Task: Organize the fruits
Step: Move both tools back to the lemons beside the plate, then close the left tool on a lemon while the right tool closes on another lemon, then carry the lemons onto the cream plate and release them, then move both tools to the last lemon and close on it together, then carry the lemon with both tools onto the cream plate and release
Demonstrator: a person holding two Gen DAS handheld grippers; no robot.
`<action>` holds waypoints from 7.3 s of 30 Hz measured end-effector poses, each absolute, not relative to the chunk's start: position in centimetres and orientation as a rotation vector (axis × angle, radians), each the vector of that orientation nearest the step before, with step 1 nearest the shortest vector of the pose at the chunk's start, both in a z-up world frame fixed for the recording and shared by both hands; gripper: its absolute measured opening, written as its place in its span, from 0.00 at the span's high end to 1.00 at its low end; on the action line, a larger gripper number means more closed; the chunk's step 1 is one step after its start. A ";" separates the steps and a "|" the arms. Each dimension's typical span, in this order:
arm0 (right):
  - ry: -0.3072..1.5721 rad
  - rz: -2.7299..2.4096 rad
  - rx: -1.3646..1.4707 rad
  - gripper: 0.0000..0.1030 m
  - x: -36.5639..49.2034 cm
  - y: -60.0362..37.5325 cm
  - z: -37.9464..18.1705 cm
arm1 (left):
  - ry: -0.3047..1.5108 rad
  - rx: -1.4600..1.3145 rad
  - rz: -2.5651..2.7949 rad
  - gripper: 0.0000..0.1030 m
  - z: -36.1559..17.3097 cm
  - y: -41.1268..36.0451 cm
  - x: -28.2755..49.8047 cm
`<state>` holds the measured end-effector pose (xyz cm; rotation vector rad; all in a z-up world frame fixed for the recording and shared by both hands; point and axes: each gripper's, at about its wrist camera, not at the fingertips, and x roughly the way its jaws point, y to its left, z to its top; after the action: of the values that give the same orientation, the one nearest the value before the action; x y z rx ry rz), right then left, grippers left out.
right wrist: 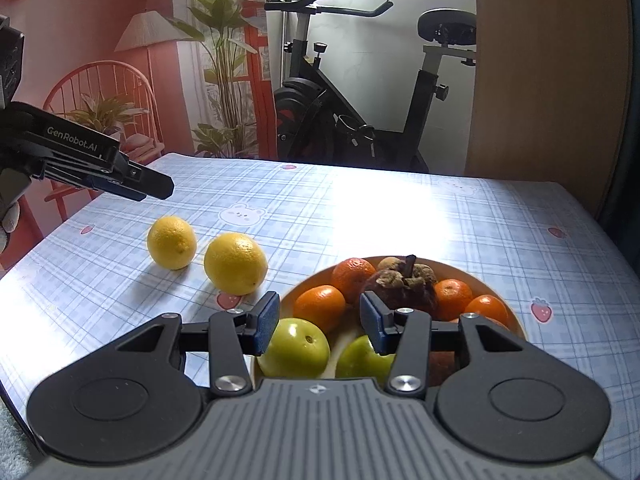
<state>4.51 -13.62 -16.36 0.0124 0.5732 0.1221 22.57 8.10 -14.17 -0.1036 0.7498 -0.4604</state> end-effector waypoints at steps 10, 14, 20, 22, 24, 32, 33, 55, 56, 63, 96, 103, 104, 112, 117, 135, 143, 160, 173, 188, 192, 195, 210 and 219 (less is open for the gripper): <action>0.617 0.231 -0.043 0.51 9.3 -10.0 -17.3 | 0.807 -0.106 -0.536 0.53 -15.4 6.7 24.4; 0.640 0.269 -0.069 0.45 10.7 -8.7 -18.1 | 0.839 -0.126 -0.554 0.53 -16.7 5.9 25.6; 0.665 0.284 -0.074 0.39 12.2 -8.3 -18.9 | 0.865 -0.139 -0.598 0.52 -17.8 5.4 26.0; 0.674 0.287 -0.077 0.39 12.6 -8.2 -19.2 | 0.876 -0.146 -0.600 0.51 -18.0 5.4 26.2; 0.685 0.290 -0.071 0.39 12.8 -8.0 -19.4 | 0.895 -0.146 -0.592 0.51 -18.3 5.5 26.4; 0.714 0.297 -0.055 0.39 13.9 -8.2 -20.0 | 0.926 -0.161 -0.619 0.50 -19.0 5.0 27.0; 0.716 0.296 -0.057 0.39 14.0 -8.2 -20.1 | 0.930 -0.169 -0.624 0.50 -19.2 5.0 27.0; 0.649 0.283 -0.052 0.42 9.0 -9.5 -17.0 | 0.870 -0.184 -0.683 0.52 -16.3 3.6 22.8; 0.646 0.278 -0.047 0.42 8.5 -9.9 -16.7 | 0.866 -0.181 -0.690 0.52 -16.0 3.3 22.5; 0.638 0.232 -0.026 0.42 4.0 -13.5 -15.2 | 0.854 -0.141 -0.765 0.52 -14.7 -1.1 19.5; 0.770 0.197 0.071 0.42 -1.1 -20.5 -17.8 | 0.973 -0.030 -0.858 0.54 -18.9 -11.3 16.0; 0.783 0.192 0.099 0.41 -1.0 -20.8 -18.2 | 0.965 -0.008 -0.850 0.54 -19.0 -12.0 16.0; 0.785 0.186 0.092 0.39 -0.9 -20.7 -18.0 | 0.962 0.006 -0.845 0.55 -19.1 -12.2 16.0; 0.789 0.155 0.093 0.35 -1.1 -20.6 -17.7 | 0.947 0.014 -0.842 0.55 -19.1 -12.2 16.2; 0.787 0.127 0.087 0.36 -1.2 -20.1 -17.4 | 0.890 0.016 -0.814 0.55 -17.8 -10.7 16.2; 0.804 0.071 0.016 0.42 -0.4 -18.1 -16.7 | 0.782 -0.087 -0.587 0.55 -14.8 2.5 20.5; 0.721 0.097 0.013 0.42 0.9 -16.3 -14.0 | 0.771 -0.128 -0.501 0.54 -13.8 7.6 22.0; 0.695 0.372 -0.009 0.42 11.6 -7.3 -15.6 | 0.860 -0.167 -0.477 0.48 -16.4 10.6 26.4; 0.792 0.464 0.001 0.42 18.0 -3.2 -17.8 | 0.935 -0.263 -0.510 0.48 -18.9 11.3 28.3; 0.822 0.477 0.029 0.45 18.7 -2.4 -19.1 | 0.975 -0.340 -0.582 0.58 -20.5 11.6 28.9; 0.809 0.455 0.037 0.46 17.4 -2.3 -19.1 | 0.970 -0.281 -0.598 0.63 -20.1 10.0 28.0; 0.800 0.439 0.049 0.46 16.4 -2.8 -19.2 | 0.970 -0.265 -0.611 0.63 -20.1 9.3 27.6; 0.795 0.413 0.128 0.45 13.2 -5.5 -19.3 | 1.020 -0.296 -0.652 0.47 -21.6 7.3 25.8; 0.788 0.414 0.150 0.44 13.2 -5.5 -19.6 | 1.025 -0.345 -0.676 0.51 -21.9 7.9 25.6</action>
<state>13.24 -5.48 -19.63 0.1501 0.7881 0.4142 25.65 7.91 -21.92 -0.3447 1.0249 -0.6761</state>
